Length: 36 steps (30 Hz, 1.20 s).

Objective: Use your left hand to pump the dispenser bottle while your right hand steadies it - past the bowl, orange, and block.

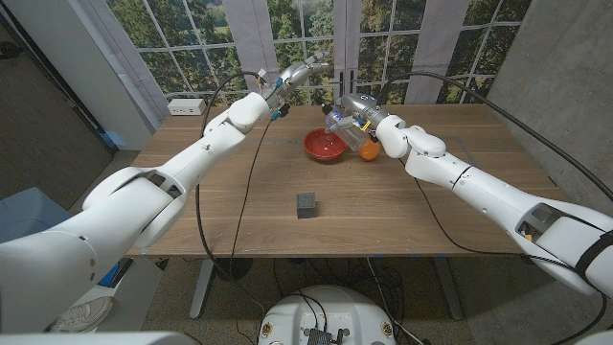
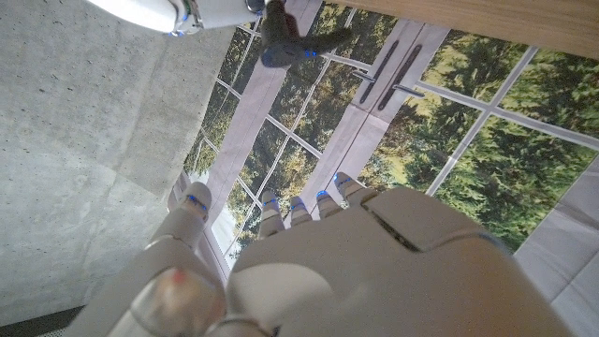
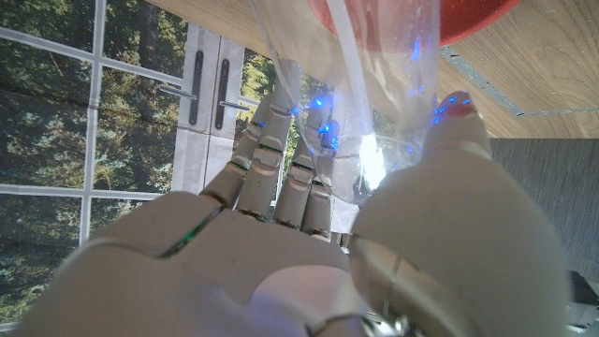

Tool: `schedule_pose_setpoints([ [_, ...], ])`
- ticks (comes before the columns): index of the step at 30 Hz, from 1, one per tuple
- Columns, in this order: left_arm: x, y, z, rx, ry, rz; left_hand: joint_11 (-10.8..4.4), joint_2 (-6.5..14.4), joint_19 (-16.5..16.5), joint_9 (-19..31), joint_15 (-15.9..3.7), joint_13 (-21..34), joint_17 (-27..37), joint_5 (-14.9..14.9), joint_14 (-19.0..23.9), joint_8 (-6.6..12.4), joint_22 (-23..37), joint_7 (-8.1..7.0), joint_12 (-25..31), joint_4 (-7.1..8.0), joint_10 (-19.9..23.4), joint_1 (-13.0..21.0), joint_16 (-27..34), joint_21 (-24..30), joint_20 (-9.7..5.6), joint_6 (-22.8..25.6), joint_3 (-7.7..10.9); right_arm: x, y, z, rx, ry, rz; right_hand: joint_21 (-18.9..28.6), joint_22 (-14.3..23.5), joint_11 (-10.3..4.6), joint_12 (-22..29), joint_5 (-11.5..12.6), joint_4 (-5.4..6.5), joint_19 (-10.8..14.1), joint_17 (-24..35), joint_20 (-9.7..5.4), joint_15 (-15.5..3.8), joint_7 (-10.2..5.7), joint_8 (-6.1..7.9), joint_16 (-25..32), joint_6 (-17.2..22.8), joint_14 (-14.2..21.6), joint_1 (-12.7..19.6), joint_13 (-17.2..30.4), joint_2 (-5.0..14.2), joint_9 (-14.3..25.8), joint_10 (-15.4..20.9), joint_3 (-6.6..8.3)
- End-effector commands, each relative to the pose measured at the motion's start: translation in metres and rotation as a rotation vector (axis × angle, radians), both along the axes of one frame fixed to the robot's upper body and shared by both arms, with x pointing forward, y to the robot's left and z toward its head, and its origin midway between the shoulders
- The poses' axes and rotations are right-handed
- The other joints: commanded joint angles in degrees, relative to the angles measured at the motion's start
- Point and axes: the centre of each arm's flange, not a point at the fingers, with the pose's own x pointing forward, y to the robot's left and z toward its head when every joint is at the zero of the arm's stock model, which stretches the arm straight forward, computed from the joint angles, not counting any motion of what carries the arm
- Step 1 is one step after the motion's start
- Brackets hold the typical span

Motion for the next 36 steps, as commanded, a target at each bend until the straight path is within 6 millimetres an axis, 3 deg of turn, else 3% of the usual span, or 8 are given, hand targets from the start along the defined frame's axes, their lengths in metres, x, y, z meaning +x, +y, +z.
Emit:
schedule_pose_setpoints([
  [1,0.005,-0.013,-0.007,0.025,-0.002,-0.021,0.23,1.4,-0.8,0.2,-0.58,0.1,0.1,0.3,-3.3,-0.04,0.2,-0.25,0.0,0.16,-0.9,-0.6,0.3,0.4,0.02,-0.7,-0.35,0.002,0.0,0.002,0.003,0.006,0.003,0.3,0.1,-6.44,-0.2,0.4,0.33,-0.1,0.2,-9.49,-11.99,-10.31,0.33,0.1,10.7,8.3,14.9,0.3,14.21,0.1,7.3,0.03],
  [12,0.016,-0.028,-0.014,0.015,0.015,-0.043,0.67,1.5,-3.5,0.2,-0.55,0.1,0.2,0.4,-5.6,-0.28,0.2,-0.65,-0.4,0.57,-4.0,-0.9,0.2,0.2,0.04,-3.0,-0.73,0.002,-0.001,0.003,-0.008,0.02,-0.003,0.6,0.1,-6.12,-0.3,0.4,0.31,-0.3,0.4,-9.5,-11.98,-10.21,0.23,0.0,10.8,8.5,15.1,0.3,14.11,0.0,7.7,-0.09],
  [36,0.025,-0.06,-0.03,0.089,0.08,-0.045,0.85,1.5,-4.4,0.2,-0.52,0.1,0.2,0.4,-6.2,-0.14,0.3,-0.78,-0.1,0.84,-5.0,-1.0,0.4,0.5,0.11,-4.1,-0.98,-0.001,0.0,0.007,-0.004,0.041,-0.026,1.3,0.1,-6.17,-0.4,0.5,0.29,-0.4,1.0,-9.51,-11.95,-9.57,0.17,-0.1,11.4,9.1,15.4,0.6,14.19,-0.3,8.2,-0.22],
])
